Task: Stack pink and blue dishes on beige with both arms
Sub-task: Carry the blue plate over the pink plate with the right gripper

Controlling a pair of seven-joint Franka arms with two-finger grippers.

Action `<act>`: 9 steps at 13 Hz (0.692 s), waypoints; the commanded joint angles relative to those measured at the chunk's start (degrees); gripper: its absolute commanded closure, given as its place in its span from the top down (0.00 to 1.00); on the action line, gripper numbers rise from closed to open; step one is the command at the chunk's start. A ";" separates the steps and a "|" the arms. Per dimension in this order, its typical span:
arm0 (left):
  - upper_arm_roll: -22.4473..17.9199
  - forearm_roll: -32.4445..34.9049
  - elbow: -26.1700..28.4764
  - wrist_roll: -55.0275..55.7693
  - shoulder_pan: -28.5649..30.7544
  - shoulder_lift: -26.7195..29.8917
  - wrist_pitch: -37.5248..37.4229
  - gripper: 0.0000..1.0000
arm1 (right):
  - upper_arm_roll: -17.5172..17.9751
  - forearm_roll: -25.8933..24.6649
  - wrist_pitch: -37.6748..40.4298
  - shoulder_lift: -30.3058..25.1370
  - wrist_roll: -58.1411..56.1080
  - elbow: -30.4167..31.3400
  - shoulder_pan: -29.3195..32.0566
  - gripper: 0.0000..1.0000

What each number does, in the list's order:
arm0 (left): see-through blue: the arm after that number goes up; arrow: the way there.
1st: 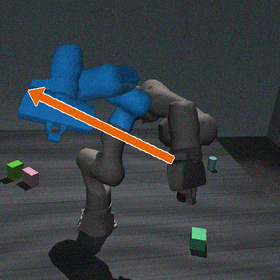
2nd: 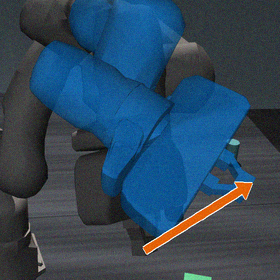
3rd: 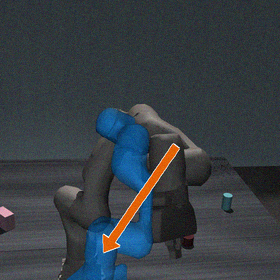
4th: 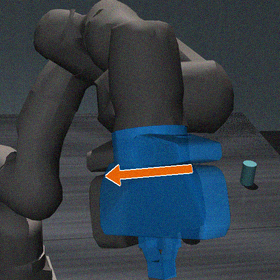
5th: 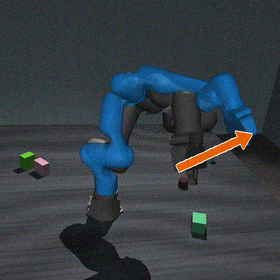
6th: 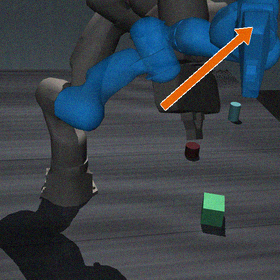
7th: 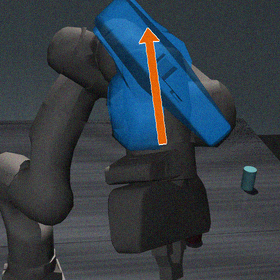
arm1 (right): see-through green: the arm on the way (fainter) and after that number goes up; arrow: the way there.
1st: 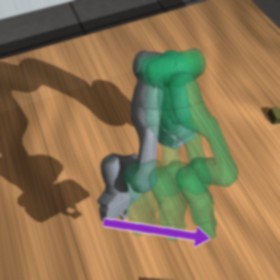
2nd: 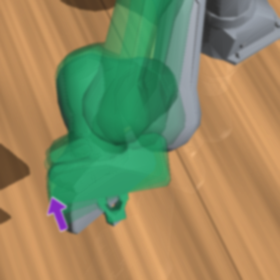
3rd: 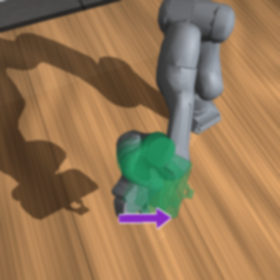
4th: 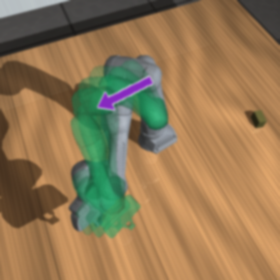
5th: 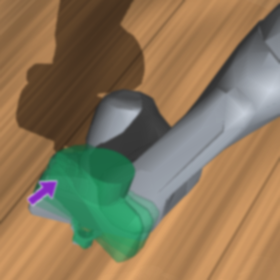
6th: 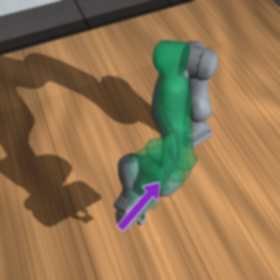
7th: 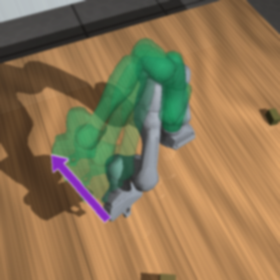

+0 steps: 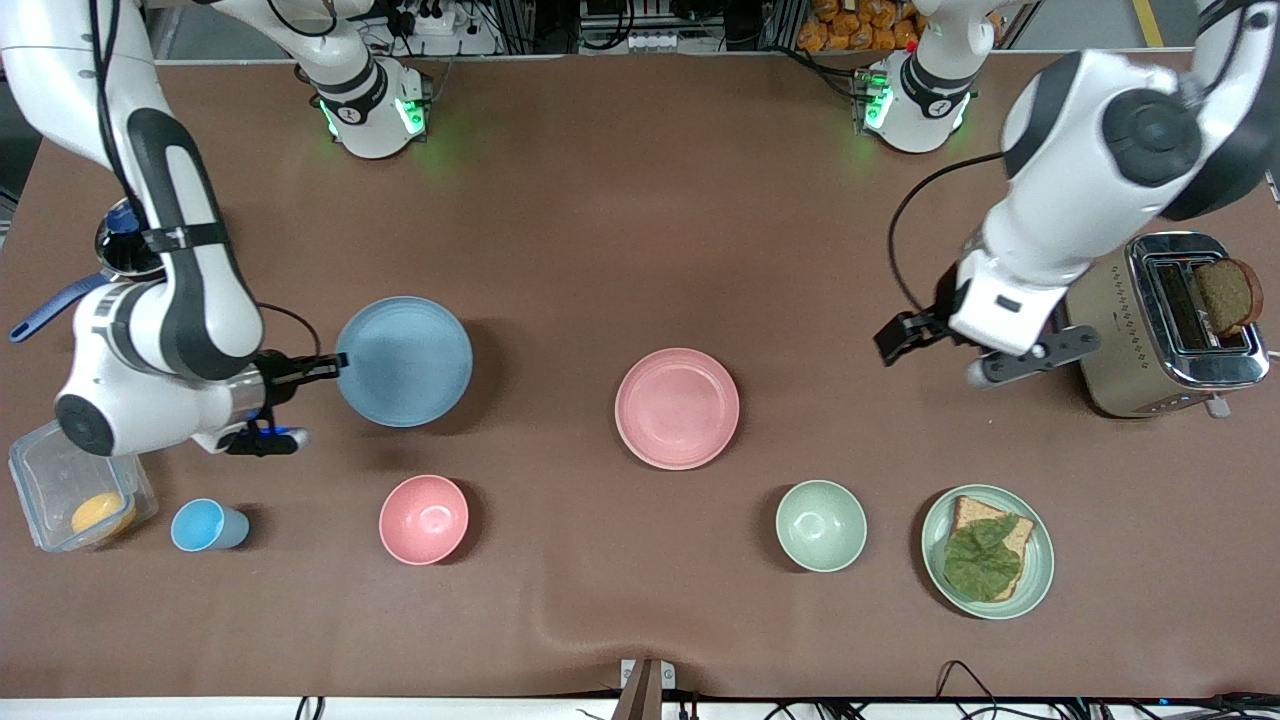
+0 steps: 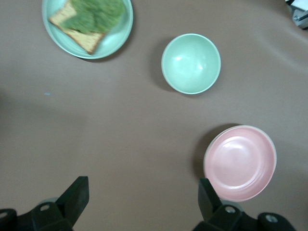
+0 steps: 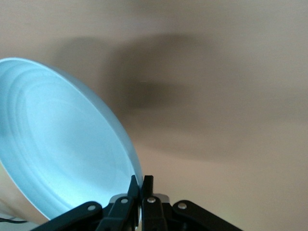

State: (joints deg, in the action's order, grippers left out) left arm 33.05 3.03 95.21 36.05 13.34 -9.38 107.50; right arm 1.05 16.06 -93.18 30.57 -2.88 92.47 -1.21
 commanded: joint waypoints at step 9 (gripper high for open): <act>-3.58 -0.13 -9.69 -11.71 2.85 4.53 -11.17 1.00 | -0.44 16.19 -8.24 7.38 15.78 -7.20 -16.71 0.00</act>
State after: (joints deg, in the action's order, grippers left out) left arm 32.41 3.03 86.49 26.01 17.43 -7.18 98.43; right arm 1.15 29.13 -101.18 34.88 10.30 89.64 -15.92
